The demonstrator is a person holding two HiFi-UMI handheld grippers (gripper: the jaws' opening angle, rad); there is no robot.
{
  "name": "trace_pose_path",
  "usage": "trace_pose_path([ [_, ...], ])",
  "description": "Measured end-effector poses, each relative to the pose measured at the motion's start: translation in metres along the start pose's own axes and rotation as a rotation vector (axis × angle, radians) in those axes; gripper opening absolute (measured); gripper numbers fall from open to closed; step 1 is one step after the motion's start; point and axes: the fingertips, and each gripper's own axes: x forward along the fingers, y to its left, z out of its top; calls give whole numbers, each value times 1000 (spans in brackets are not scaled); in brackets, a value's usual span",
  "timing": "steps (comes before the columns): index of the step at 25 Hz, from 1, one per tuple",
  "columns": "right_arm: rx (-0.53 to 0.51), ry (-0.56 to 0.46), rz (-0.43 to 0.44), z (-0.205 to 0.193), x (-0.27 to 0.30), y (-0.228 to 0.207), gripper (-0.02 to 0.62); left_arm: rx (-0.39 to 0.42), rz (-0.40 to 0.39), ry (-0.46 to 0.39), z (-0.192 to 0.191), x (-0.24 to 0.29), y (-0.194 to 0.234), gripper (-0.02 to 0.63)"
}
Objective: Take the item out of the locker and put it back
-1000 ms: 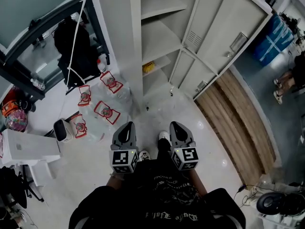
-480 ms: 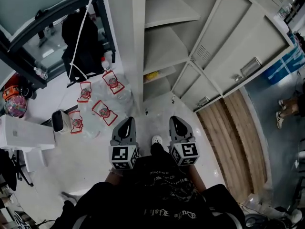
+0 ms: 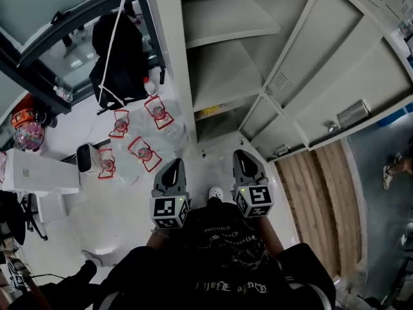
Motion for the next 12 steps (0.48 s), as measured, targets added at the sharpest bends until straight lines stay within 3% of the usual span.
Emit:
trace_pose_path([
  [4, 16, 1, 30, 9, 21, -16, 15, -5, 42, -7, 5, 13, 1, 6],
  [6, 16, 9, 60, 14, 34, -20, 91, -8, 62, -11, 8, 16, 2, 6],
  [12, -41, 45, 126, 16, 74, -32, 148, -23, 138, -13, 6, 19, 8, 6],
])
